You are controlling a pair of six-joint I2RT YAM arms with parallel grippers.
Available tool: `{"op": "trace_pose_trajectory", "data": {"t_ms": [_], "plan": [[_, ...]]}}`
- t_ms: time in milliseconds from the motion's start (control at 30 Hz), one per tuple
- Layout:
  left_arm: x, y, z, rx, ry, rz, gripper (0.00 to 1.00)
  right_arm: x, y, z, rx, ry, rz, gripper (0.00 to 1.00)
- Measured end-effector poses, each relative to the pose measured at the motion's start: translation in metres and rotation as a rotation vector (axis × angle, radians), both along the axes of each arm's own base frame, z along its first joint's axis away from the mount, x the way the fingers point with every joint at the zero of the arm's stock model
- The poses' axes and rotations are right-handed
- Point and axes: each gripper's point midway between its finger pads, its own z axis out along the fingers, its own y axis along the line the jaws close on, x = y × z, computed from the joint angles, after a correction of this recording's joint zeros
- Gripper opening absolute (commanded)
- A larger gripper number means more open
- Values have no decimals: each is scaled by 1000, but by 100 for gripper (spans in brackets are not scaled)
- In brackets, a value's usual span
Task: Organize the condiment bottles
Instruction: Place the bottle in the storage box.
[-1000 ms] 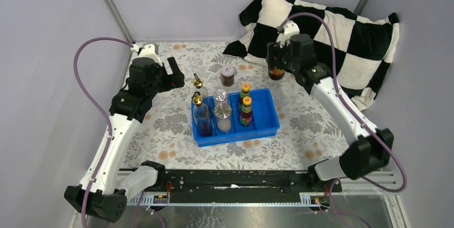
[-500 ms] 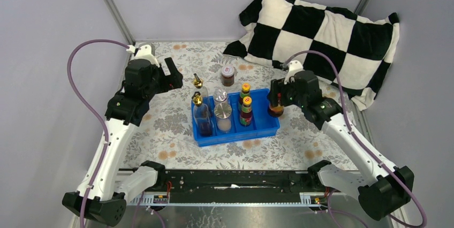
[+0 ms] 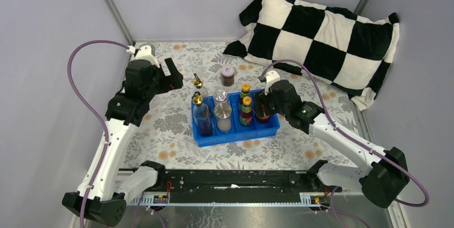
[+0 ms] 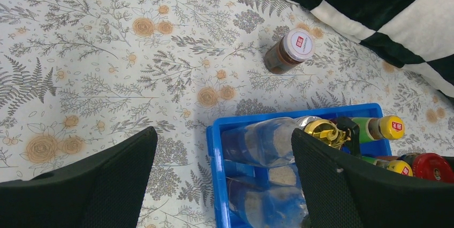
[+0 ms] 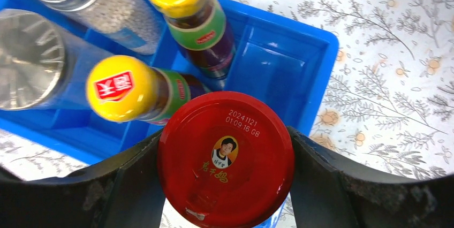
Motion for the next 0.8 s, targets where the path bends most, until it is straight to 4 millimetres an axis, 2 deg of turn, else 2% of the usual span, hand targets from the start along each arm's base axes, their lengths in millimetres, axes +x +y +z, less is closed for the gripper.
{"op": "trace_pose_trajectory", "data": {"t_ms": [167, 500, 700, 800], "plan": [[-1, -1, -1, -1, 0, -2, 99, 5, -13, -16, -50, -17, -52, 37], [-3, -2, -5, -1, 9, -5, 99, 18, -10, -37, -52, -48, -82, 38], [-3, -2, -4, -2, 6, -5, 99, 20, -9, -52, -70, -22, -89, 63], [-4, -2, -4, -2, 5, -6, 99, 18, -10, -53, -72, -13, -93, 71]]}}
